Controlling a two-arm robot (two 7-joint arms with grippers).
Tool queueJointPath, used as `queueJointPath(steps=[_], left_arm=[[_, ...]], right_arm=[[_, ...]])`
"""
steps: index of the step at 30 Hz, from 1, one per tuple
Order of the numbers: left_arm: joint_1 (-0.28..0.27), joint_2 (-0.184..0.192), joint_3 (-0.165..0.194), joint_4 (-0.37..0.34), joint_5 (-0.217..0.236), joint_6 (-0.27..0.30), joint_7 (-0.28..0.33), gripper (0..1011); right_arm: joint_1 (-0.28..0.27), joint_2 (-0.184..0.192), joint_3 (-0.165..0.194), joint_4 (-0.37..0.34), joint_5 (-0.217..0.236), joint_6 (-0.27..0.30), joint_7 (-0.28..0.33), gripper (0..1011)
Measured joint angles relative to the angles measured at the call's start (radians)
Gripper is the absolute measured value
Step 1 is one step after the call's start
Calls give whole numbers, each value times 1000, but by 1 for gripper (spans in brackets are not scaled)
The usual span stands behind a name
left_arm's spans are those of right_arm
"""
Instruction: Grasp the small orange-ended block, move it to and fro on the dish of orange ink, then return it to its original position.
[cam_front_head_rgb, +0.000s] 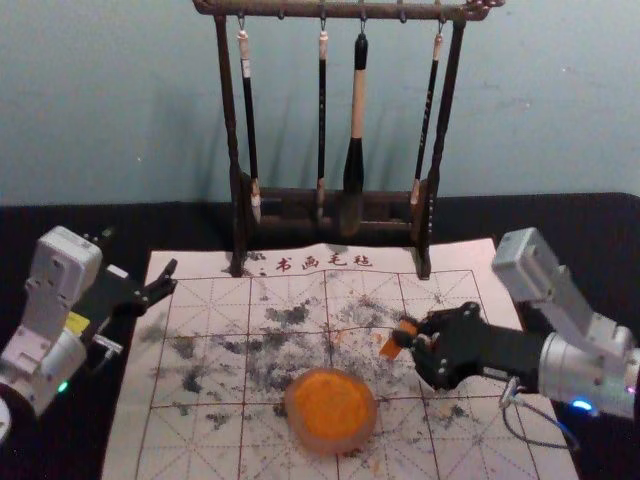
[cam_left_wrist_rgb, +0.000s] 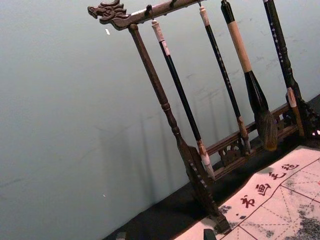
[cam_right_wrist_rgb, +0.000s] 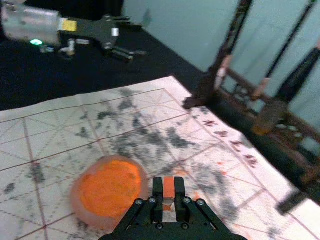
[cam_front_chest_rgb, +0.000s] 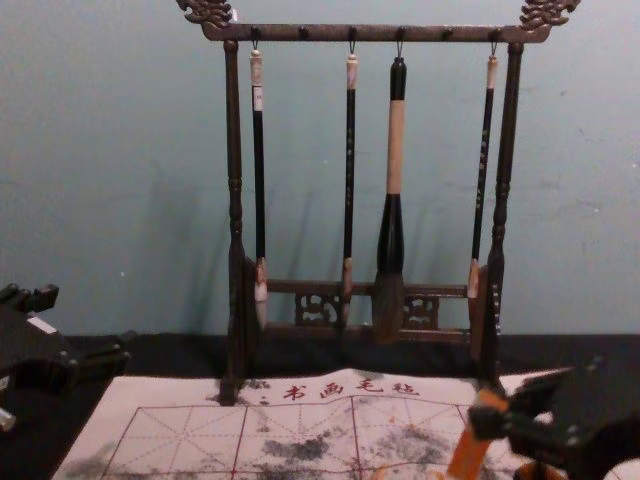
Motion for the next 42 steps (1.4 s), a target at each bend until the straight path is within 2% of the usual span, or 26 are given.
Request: queueJointPath(steps=[8, 14, 23, 42], left_arm=[[0, 0, 0, 0, 0, 0, 0, 1001], [0, 0, 0, 0, 0, 0, 0, 1001], [0, 0, 0, 0, 0, 0, 0, 1001], [0, 0, 0, 0, 0, 0, 0, 1001]], right_arm=[[-46, 32, 74, -32, 25, 10, -45, 94], [-74, 47, 104, -45, 32, 23, -61, 94], [-93, 49, 120, -52, 33, 34, -64, 94], [-112, 53, 122, -51, 34, 57, -51, 94]])
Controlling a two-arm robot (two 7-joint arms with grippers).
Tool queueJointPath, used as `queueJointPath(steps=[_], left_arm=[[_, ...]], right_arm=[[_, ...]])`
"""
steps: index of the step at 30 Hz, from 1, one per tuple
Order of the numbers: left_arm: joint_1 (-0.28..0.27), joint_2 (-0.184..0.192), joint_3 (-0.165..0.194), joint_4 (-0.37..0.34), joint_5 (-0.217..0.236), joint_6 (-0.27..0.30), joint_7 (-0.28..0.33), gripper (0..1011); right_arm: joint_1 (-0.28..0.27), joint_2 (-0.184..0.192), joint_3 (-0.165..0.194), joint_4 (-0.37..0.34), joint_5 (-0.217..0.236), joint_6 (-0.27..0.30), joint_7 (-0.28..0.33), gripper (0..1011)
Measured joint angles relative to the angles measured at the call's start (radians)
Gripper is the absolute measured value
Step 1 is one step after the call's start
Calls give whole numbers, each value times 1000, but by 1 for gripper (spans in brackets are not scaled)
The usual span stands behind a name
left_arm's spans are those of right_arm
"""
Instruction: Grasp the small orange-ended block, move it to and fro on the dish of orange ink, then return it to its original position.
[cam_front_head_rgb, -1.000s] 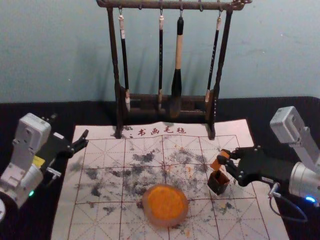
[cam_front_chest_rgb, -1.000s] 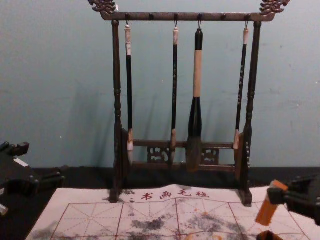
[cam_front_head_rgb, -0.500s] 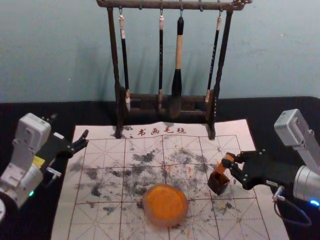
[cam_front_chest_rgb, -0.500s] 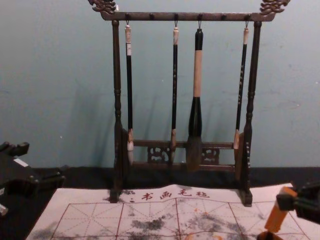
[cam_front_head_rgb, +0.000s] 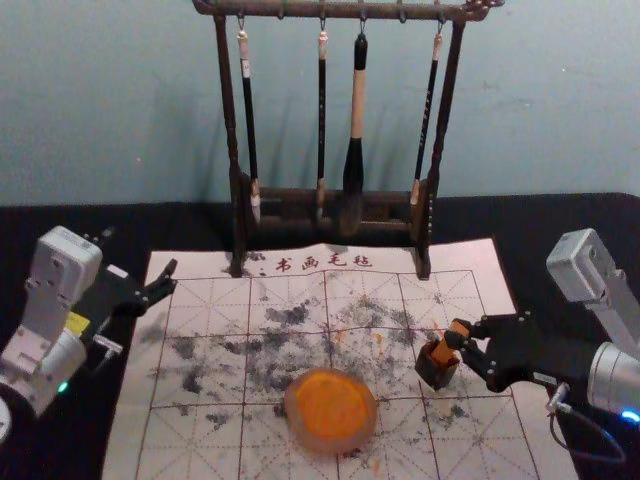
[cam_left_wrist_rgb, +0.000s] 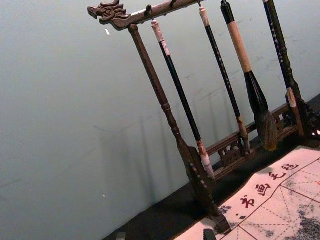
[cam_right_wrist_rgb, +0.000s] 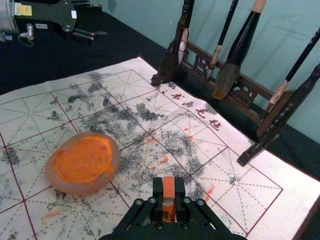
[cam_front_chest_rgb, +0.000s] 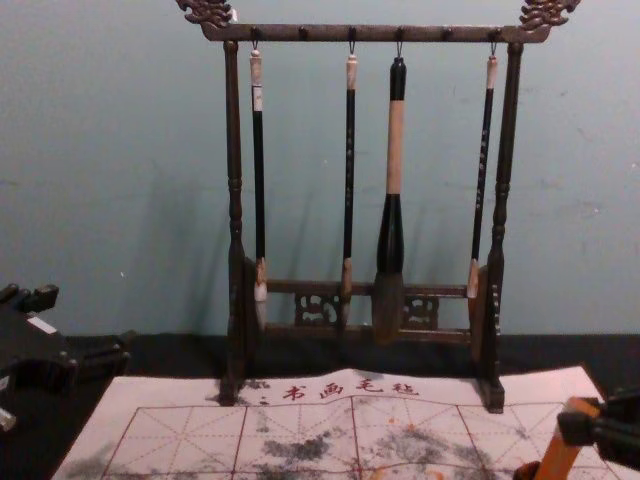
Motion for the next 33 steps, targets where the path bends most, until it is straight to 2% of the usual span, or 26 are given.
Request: queueJointPath(steps=[19, 33], left_arm=[[0, 0, 0, 0, 0, 0, 0, 1001], [0, 0, 0, 0, 0, 0, 0, 1001]], right_arm=[[28, -26, -34, 63, -27, 14, 7, 94], [40, -35, -46, 83, -42, 18, 14, 94]])
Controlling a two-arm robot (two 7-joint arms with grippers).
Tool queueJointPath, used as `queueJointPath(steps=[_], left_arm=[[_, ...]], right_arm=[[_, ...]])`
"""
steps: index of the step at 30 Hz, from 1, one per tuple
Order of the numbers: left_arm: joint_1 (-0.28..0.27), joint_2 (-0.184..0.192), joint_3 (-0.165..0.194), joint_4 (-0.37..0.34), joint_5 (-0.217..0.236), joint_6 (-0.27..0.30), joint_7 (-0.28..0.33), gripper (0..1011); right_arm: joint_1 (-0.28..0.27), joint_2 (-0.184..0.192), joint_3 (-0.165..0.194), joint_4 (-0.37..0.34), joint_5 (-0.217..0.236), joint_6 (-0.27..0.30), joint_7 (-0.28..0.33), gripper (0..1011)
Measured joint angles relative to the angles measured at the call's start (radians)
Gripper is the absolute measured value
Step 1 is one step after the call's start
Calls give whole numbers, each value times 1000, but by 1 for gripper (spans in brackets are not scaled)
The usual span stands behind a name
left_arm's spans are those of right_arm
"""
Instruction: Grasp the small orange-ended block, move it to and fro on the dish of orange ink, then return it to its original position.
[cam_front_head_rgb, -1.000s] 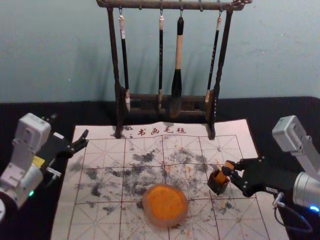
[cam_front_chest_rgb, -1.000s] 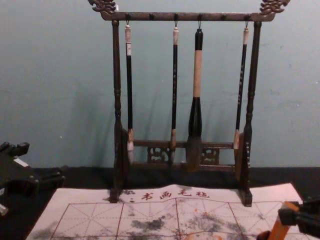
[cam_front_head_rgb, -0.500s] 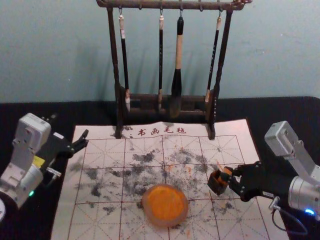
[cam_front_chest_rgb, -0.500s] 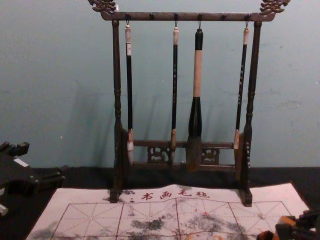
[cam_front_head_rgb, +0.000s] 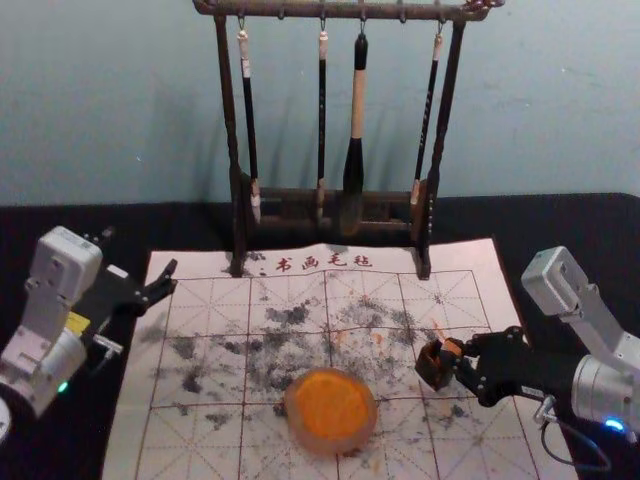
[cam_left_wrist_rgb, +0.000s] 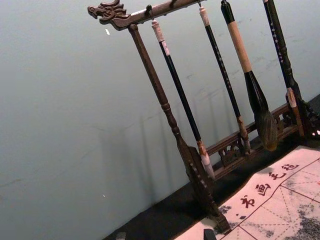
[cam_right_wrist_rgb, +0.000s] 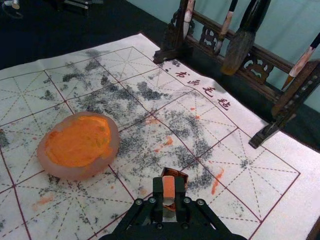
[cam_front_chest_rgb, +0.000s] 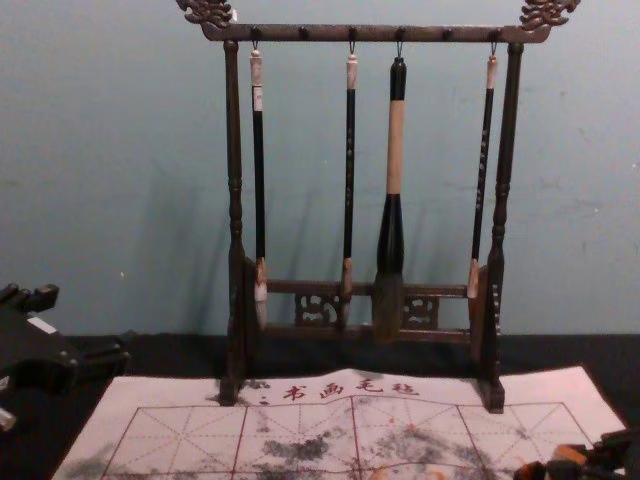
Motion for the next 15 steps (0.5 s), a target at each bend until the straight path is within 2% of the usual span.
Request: queueJointPath(steps=[15], left_arm=[[0, 0, 0, 0, 0, 0, 0, 1001]], right_arm=[[0, 0, 0, 1, -1, 0, -2, 94]])
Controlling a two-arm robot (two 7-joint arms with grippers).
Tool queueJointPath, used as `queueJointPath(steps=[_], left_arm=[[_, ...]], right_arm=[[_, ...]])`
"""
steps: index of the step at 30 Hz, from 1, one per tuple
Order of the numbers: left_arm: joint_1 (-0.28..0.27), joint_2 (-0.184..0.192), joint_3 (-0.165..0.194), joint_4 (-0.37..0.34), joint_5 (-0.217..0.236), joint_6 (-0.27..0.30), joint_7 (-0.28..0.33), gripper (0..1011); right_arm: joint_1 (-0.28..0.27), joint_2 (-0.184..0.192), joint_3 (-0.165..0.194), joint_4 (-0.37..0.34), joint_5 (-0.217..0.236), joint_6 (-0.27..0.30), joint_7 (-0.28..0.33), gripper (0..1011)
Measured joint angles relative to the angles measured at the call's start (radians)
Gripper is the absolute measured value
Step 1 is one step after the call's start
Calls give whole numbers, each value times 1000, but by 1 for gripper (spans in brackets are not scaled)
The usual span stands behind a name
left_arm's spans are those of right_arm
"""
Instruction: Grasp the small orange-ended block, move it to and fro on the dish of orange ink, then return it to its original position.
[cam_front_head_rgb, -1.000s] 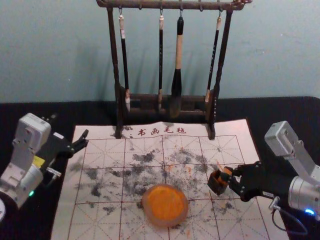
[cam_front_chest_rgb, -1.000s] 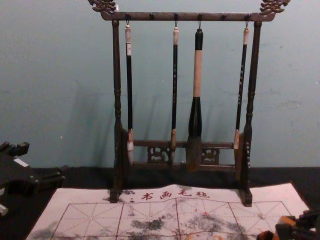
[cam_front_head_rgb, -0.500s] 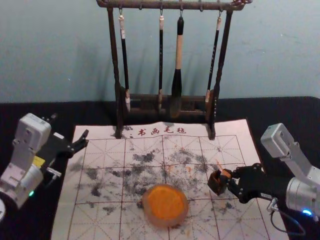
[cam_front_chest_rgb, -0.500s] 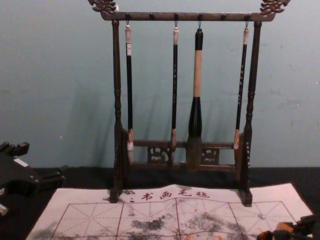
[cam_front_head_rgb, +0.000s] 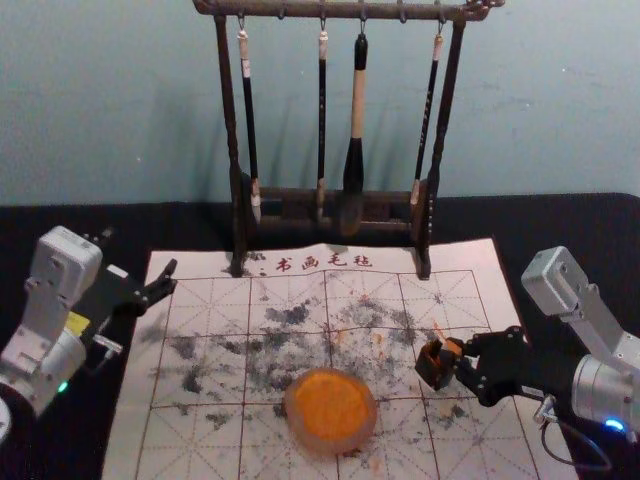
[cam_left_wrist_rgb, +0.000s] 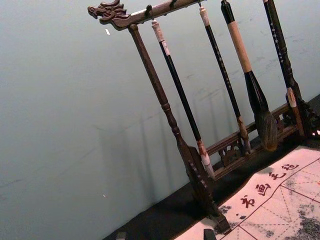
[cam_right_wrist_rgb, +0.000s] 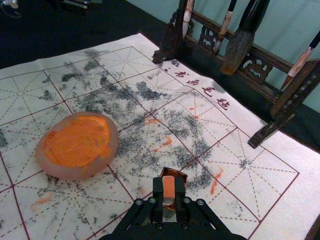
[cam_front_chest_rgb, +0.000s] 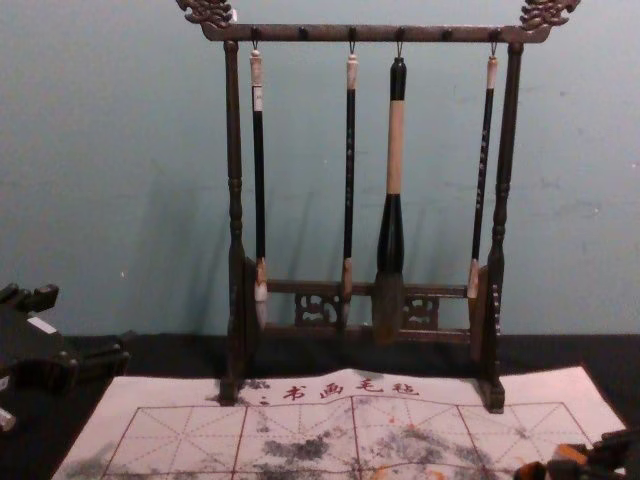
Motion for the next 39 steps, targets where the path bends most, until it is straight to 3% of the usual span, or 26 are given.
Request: queueJointPath(steps=[10, 23, 26, 29, 33, 39], left_arm=[[0, 0, 0, 0, 0, 0, 0, 1001], [0, 0, 0, 0, 0, 0, 0, 1001], [0, 0, 0, 0, 0, 0, 0, 1001], [0, 0, 0, 0, 0, 0, 0, 1001], [0, 0, 0, 0, 0, 0, 0, 1001], [0, 0, 0, 0, 0, 0, 0, 1001]], right_arm=[[0, 0, 0, -1, 1, 0, 0, 123], [0, 0, 0, -1, 2, -1, 0, 507], [0, 0, 0, -1, 2, -1, 0, 650], [0, 0, 0, -1, 2, -1, 0, 708], [0, 0, 0, -1, 2, -1, 0, 861], [0, 0, 0, -1, 2, -1, 0, 984]])
